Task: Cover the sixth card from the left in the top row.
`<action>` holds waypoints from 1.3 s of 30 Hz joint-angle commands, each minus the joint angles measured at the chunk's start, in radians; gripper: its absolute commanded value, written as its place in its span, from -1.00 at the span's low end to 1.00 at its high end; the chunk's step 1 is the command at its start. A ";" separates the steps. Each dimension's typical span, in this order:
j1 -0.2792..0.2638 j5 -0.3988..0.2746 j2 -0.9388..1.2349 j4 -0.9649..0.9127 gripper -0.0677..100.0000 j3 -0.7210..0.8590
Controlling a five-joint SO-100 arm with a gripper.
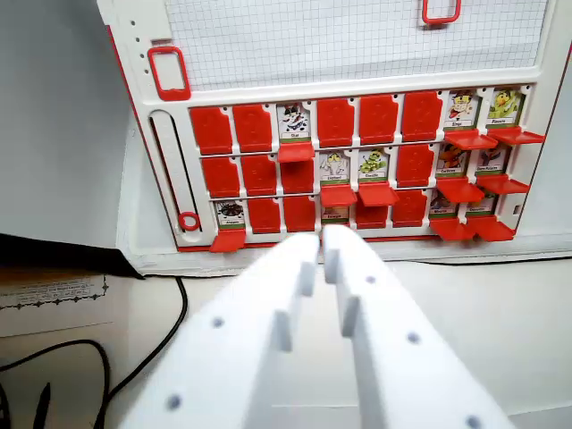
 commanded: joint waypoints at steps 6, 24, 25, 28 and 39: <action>0.032 -0.074 0.321 0.058 -1.00 0.127; 0.117 -0.124 0.405 0.040 -1.00 0.238; 0.115 -0.126 0.408 0.038 -1.00 0.245; 0.109 -0.129 0.417 0.037 -1.00 0.282; 0.106 -0.149 0.426 -0.078 -1.00 0.407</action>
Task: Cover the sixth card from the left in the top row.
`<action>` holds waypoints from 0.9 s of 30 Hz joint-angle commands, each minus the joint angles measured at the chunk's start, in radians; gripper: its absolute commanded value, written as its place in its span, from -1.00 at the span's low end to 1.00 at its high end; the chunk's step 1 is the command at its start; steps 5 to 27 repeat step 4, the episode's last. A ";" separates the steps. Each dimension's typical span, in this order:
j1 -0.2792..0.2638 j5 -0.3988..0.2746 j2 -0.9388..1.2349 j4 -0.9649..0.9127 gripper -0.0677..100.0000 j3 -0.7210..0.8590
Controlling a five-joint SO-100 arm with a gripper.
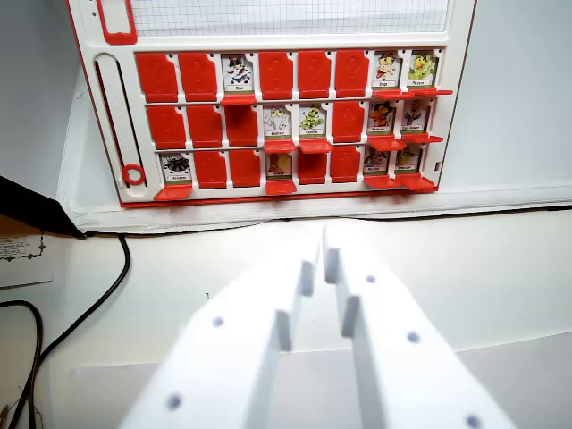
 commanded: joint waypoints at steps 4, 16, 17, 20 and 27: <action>-0.011 -0.005 0.017 -0.054 -1.00 0.005; -0.011 -0.005 0.017 -0.054 -1.00 0.005; -0.011 -0.005 0.017 -0.054 -1.00 0.005; -0.011 -0.005 0.017 -0.054 -1.00 0.005; -0.011 -0.005 0.017 -0.054 -1.00 0.005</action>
